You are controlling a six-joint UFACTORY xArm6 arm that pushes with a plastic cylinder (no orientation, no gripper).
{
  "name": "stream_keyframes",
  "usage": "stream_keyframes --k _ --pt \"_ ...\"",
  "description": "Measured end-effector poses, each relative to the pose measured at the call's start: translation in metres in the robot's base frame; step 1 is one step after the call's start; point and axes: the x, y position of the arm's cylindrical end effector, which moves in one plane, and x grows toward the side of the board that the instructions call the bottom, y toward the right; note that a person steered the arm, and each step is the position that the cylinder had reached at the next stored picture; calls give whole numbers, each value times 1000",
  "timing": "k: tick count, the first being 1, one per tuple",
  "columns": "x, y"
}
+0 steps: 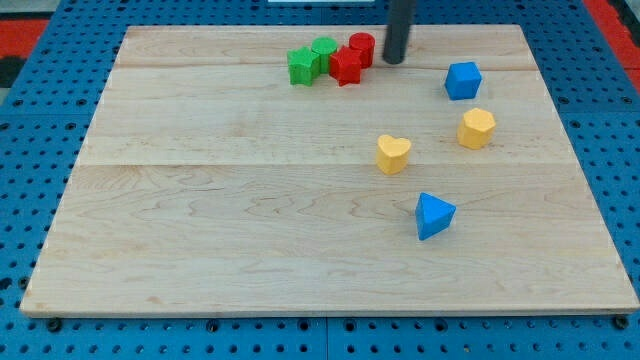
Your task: Make a group of yellow and blue blocks at the bottom
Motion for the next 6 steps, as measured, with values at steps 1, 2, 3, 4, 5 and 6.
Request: stream_keyframes --k 1,2,3,4,5,6 --pt "-3 -6" --pt "-9 78" --pt "30 126" --pt "96 128" --pt "137 108" --pt "153 138"
